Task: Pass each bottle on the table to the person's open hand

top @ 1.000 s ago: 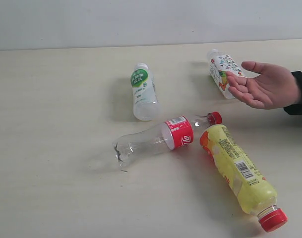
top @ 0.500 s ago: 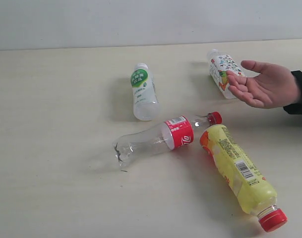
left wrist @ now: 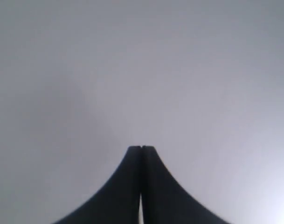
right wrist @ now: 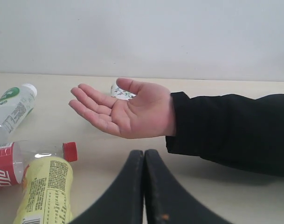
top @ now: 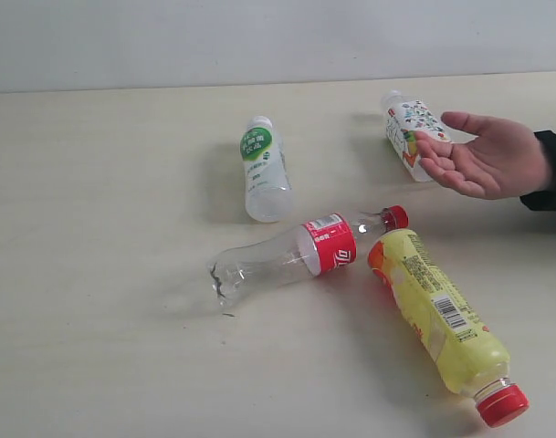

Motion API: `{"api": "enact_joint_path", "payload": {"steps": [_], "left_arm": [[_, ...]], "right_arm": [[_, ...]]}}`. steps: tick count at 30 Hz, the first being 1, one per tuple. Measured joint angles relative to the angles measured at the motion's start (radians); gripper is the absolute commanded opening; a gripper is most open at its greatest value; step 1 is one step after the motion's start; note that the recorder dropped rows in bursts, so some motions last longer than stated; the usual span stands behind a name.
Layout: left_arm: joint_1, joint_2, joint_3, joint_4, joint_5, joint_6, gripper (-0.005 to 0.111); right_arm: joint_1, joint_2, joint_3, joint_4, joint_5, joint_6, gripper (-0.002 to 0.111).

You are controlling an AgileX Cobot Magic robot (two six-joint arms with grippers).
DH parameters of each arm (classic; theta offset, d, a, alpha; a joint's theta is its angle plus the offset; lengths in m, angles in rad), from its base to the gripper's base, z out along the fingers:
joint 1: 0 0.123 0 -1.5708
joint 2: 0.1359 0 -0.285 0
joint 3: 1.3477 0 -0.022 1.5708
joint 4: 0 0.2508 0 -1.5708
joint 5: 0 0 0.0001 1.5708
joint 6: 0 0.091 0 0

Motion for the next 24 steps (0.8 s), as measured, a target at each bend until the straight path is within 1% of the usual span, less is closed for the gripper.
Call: {"api": "enact_joint_path", "payload": {"steps": [1, 3, 7, 10, 13, 14, 16, 18, 20, 22, 24], "left_arm": [[0.0, 0.024, -0.065, 0.0, 0.024, 0.02, 0.0], [0.0, 0.08, -0.185, 0.007, 0.138, 0.09, 0.0], [0.0, 0.279, -0.468, 0.086, 0.559, 0.303, 0.0], [0.0, 0.452, -0.631, 0.114, 0.857, 0.454, 0.0], [0.0, 0.627, -0.762, 0.107, 1.163, 0.602, 0.0], [0.0, 0.675, -0.795, 0.093, 1.246, 0.64, 0.0], [0.0, 0.791, -0.865, 0.02, 1.437, 0.738, 0.0], [0.0, 0.9, -0.917, -0.099, 1.585, 0.85, 0.0], [-0.002, 1.001, -0.95, -0.268, 1.712, 1.009, 0.0], [-0.021, 1.078, -0.962, -0.413, 1.756, 1.139, 0.0], [-0.08, 1.134, -0.966, -0.465, 1.767, 1.208, 0.0]], "right_arm": [[0.0, 0.0, 0.0, 0.0, 0.0, 0.0, 0.0], [0.0, 0.0, 0.0, 0.0, 0.0, 0.0, 0.0], [0.0, 0.0, 0.0, 0.0, 0.0, 0.0, 0.0], [0.0, 0.0, 0.0, 0.0, 0.0, 0.0, 0.0], [0.0, 0.0, 0.0, 0.0, 0.0, 0.0, 0.0], [0.0, 0.0, 0.0, 0.0, 0.0, 0.0, 0.0], [0.0, 0.0, 0.0, 0.0, 0.0, 0.0, 0.0], [0.0, 0.0, 0.0, 0.0, 0.0, 0.0, 0.0], [0.0, 0.0, 0.0, 0.0, 0.0, 0.0, 0.0], [0.0, 0.0, 0.0, 0.0, 0.0, 0.0, 0.0], [0.0, 0.0, 0.0, 0.0, 0.0, 0.0, 0.0]]}}
